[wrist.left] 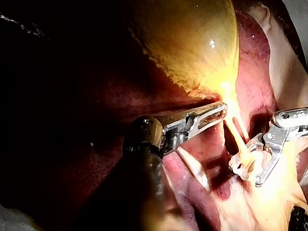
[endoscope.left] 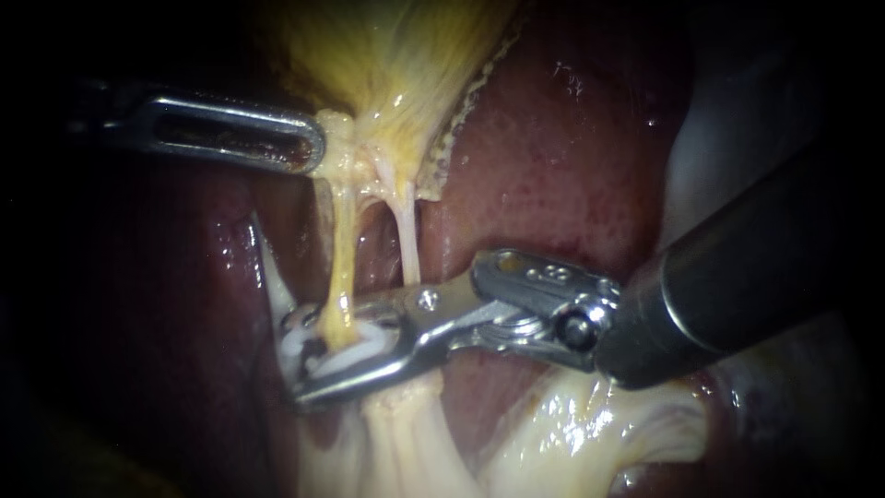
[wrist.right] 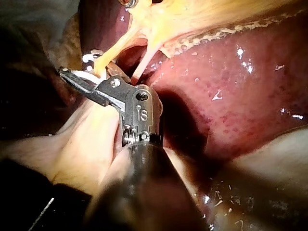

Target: Clipping second clip left tube

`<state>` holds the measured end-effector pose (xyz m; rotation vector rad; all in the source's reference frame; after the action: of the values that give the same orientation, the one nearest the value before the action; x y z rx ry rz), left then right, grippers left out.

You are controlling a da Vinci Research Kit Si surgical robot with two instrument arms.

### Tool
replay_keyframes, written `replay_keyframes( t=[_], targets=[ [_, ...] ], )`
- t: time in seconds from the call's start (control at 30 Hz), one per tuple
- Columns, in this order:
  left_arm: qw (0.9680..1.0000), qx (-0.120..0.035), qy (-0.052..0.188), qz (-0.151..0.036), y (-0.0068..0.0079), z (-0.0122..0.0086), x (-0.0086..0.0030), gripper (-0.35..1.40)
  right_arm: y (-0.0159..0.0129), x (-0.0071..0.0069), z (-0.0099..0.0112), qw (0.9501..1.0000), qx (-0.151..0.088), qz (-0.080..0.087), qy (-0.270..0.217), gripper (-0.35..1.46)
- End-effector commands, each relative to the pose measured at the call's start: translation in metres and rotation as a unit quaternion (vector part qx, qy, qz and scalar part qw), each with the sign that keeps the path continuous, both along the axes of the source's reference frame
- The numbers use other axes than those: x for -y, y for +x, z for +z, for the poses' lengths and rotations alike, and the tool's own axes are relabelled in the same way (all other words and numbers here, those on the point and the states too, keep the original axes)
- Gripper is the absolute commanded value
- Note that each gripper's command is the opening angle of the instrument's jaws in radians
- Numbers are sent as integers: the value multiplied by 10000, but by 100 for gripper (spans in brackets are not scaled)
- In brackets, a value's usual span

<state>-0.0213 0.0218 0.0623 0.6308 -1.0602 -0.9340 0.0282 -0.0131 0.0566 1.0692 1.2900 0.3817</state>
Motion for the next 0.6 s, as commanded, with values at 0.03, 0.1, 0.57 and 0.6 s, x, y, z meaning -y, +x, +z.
replay_keyframes(
  t=[0.03,0.1,0.57,0.6],
  targets=[
    [10000,7,1,2,0,-1,0,-35,-1,-1,-1,10000,-3,2,-3,42],
    [10000,7,1,2,0,-1,0,-35,-3,-2,-2,10000,-6,-2,0,41],
    [10000,6,1,1,0,-1,0,-35,2,0,-10,9999,39,-20,115,34],
    [10000,7,1,1,0,-1,0,-35,2,0,-11,9999,39,-19,119,34]
  ],
)
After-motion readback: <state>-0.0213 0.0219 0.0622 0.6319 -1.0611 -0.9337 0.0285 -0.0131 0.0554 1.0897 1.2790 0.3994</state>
